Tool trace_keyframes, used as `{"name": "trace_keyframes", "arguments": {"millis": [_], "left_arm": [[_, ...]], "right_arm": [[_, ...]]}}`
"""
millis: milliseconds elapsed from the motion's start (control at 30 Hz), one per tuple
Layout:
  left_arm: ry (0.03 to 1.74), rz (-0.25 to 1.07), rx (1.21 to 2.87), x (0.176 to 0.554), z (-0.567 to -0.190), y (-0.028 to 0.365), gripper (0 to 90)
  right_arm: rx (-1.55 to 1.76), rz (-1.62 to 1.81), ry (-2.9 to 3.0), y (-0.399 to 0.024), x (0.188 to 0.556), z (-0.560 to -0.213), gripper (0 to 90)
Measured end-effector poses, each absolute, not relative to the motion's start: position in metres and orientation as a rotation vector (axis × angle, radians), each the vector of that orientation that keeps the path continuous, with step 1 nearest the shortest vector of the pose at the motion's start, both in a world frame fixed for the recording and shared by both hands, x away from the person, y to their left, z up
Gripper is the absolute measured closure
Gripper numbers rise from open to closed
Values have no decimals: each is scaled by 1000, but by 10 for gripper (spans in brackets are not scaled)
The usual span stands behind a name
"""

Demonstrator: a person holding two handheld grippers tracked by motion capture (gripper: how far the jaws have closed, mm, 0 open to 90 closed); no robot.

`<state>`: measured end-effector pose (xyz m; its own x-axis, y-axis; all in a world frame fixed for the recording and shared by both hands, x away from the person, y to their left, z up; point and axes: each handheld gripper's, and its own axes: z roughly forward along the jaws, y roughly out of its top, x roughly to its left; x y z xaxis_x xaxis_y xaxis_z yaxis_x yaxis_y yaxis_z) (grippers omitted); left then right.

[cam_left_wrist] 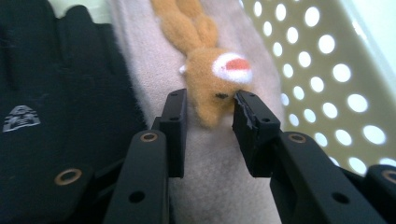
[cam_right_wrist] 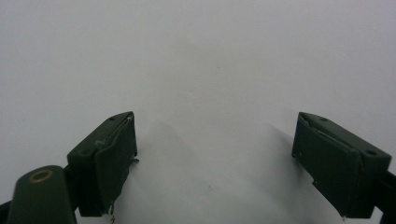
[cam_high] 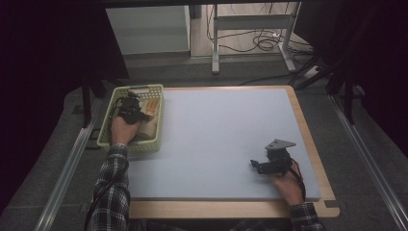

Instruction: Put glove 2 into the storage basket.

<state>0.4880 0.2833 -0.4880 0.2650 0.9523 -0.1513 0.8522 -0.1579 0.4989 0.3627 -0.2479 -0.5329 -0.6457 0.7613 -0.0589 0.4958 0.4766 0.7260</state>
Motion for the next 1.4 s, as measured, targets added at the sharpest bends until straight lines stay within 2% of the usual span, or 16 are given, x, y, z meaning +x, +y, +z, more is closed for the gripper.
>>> {"name": "trace_keyframes", "arguments": {"millis": [200,300,733,900,1133,1400], "left_arm": [[1624,267,2072,491,-491,277,669],[1622,287,2044,489,-488,281,631],[1577,400,1955,472,-473,299,223],[1540,431,1940,464,-467,302,112],[1474,443,1928,454,-460,304,35],[1429,454,1951,442,-454,306,11]], "right_arm": [[1054,977,2354,-248,363,-533,136],[1054,977,2354,-248,363,-533,136],[1054,977,2354,-248,363,-533,136],[1053,977,2353,-248,363,-533,136],[1054,976,2353,-248,363,-533,136],[1053,976,2353,-248,363,-533,136]]}}
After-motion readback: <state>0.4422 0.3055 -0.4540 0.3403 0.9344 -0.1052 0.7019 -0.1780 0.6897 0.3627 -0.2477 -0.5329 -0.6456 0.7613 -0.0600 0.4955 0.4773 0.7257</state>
